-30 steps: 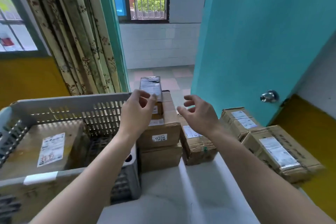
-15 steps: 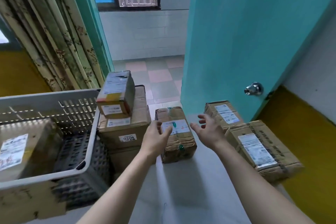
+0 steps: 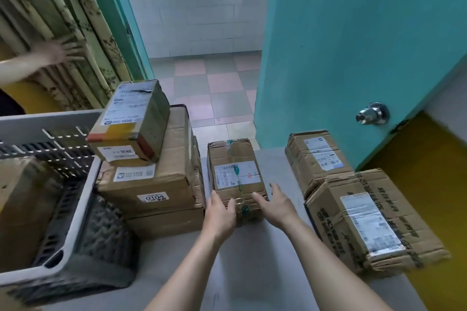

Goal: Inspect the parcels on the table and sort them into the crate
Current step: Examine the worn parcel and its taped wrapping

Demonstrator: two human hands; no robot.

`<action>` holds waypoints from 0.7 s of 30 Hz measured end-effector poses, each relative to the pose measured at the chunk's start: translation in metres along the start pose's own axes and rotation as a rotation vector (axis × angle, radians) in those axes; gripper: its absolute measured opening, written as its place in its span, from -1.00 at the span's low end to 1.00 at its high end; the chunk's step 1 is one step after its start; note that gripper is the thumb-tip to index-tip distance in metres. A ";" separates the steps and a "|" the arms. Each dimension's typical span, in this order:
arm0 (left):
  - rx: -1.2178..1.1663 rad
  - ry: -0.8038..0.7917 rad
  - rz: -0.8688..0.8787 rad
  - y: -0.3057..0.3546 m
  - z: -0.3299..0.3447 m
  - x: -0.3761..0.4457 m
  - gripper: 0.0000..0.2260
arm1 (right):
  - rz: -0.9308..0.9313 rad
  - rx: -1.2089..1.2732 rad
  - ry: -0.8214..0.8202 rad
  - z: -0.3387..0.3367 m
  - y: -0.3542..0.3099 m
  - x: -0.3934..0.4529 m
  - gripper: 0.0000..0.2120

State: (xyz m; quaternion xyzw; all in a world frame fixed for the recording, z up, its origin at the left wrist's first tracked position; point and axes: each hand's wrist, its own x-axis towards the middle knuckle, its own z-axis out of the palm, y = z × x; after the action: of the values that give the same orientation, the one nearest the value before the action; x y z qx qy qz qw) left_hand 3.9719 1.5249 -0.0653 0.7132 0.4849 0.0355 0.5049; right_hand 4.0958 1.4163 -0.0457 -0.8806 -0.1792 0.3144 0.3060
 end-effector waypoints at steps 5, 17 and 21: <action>-0.038 0.015 -0.112 -0.013 0.016 0.017 -0.31 | 0.042 0.034 -0.081 0.014 0.012 0.021 -0.26; -0.101 -0.014 -0.063 -0.008 0.016 0.018 -0.42 | 0.033 0.156 0.006 0.005 0.031 0.026 -0.32; -0.172 -0.021 0.002 0.009 0.006 0.003 -0.65 | -0.019 0.310 0.011 -0.011 0.035 0.018 -0.29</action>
State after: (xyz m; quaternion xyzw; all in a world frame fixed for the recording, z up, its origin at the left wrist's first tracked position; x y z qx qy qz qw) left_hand 3.9827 1.5229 -0.0629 0.6681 0.4741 0.0701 0.5691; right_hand 4.1209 1.3946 -0.0693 -0.8227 -0.1351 0.3306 0.4423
